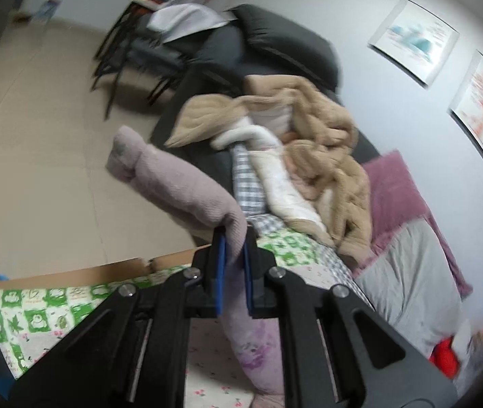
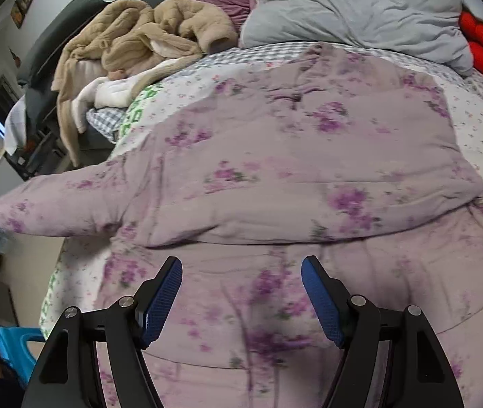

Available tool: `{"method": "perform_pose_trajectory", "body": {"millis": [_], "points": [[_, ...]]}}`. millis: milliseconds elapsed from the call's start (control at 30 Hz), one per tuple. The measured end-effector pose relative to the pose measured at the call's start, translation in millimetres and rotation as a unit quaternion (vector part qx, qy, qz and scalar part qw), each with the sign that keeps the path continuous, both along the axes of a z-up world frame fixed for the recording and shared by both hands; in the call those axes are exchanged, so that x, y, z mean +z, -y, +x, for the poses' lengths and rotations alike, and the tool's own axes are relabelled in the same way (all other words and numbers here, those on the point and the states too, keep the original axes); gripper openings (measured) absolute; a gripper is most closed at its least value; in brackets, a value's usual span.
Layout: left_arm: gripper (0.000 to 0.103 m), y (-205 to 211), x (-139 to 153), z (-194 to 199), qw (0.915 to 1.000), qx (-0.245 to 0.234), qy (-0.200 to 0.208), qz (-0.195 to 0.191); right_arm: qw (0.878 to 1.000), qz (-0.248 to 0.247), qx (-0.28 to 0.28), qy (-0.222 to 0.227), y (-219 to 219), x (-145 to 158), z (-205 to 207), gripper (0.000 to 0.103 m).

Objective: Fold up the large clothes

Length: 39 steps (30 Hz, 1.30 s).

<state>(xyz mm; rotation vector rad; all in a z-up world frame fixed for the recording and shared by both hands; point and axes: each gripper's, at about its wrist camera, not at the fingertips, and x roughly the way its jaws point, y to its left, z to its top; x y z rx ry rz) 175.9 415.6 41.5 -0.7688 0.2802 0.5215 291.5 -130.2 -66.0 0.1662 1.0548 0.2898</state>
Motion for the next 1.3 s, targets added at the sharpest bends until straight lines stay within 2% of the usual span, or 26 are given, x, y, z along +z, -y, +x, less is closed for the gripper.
{"method": "perform_pose_trajectory", "body": {"millis": [67,167,267,333,400,433,467,500,533,567,600,633,733,800,933,1033,1100,1133,1167,1267,1300], "points": [[0.011,20,12,4,0.9997,-0.020,0.008,0.014,1.000,0.011,-0.017,-0.002,13,0,2,0.074],[0.011,55,33,13,0.9976,-0.058,0.033,0.015,0.999,0.029,-0.045,-0.009,30,0,4,0.074],[0.011,108,56,29,0.9921,-0.107,0.054,0.037,0.997,0.041,-0.061,-0.009,42,3,5,0.074],[0.011,155,68,45,0.9847,-0.151,0.060,0.063,0.996,0.052,-0.075,-0.006,52,5,5,0.074],[0.012,216,67,67,0.9713,-0.215,0.065,0.079,0.993,0.071,-0.098,-0.004,68,7,6,0.074],[0.018,235,62,76,0.9646,-0.243,0.064,0.079,0.991,0.076,-0.106,-0.003,73,8,6,0.074],[0.028,271,48,97,0.9457,-0.312,0.059,0.070,0.990,0.083,-0.118,-0.003,81,8,6,0.074],[0.037,298,32,115,0.9222,-0.380,0.052,0.051,0.987,0.088,-0.132,-0.003,90,7,6,0.074],[0.059,317,17,128,0.9000,-0.433,0.045,0.028,0.985,0.091,-0.145,-0.005,100,5,5,0.074],[0.065,335,-4,142,0.8724,-0.488,0.033,-0.005,0.984,0.091,-0.155,-0.009,106,2,5,0.074],[0.065,351,-32,154,0.8506,-0.524,0.001,-0.038,0.983,0.089,-0.160,-0.013,112,0,5,0.074],[0.065,353,-48,158,0.8492,-0.525,-0.024,-0.052,0.982,0.086,-0.165,-0.016,116,-3,5,0.074],[0.065,332,-74,155,0.8556,-0.510,-0.033,-0.081,0.982,0.071,-0.176,-0.020,136,-9,4,0.074],[0.067,301,-83,144,0.8665,-0.487,-0.032,-0.107,0.983,0.056,-0.174,-0.014,142,-10,3,0.074],[0.069,246,-102,108,0.8936,-0.430,-0.063,-0.111,0.987,0.061,-0.151,-0.009,148,-13,11,0.074],[0.069,223,-120,79,0.9027,-0.405,-0.108,-0.100,0.979,0.121,-0.162,-0.010,163,-16,31,0.074],[0.069,225,-129,67,0.9057,-0.396,-0.134,-0.071,0.968,0.177,-0.176,-0.013,170,-21,50,0.074],[0.069,229,-131,63,0.9073,-0.391,-0.145,-0.052,0.966,0.186,-0.178,-0.015,169,-24,59,0.074],[0.069,229,-136,58,0.9076,-0.387,-0.158,-0.035,0.967,0.178,-0.179,-0.018,167,-27,68,0.074],[0.069,227,-150,51,0.9021,-0.387,-0.191,-0.014,0.978,0.095,-0.187,-0.020,152,-42,94,0.074],[0.069,226,-153,48,0.9020,-0.385,-0.196,-0.008,0.978,0.094,-0.183,-0.026,147,-48,100,0.074]]}}
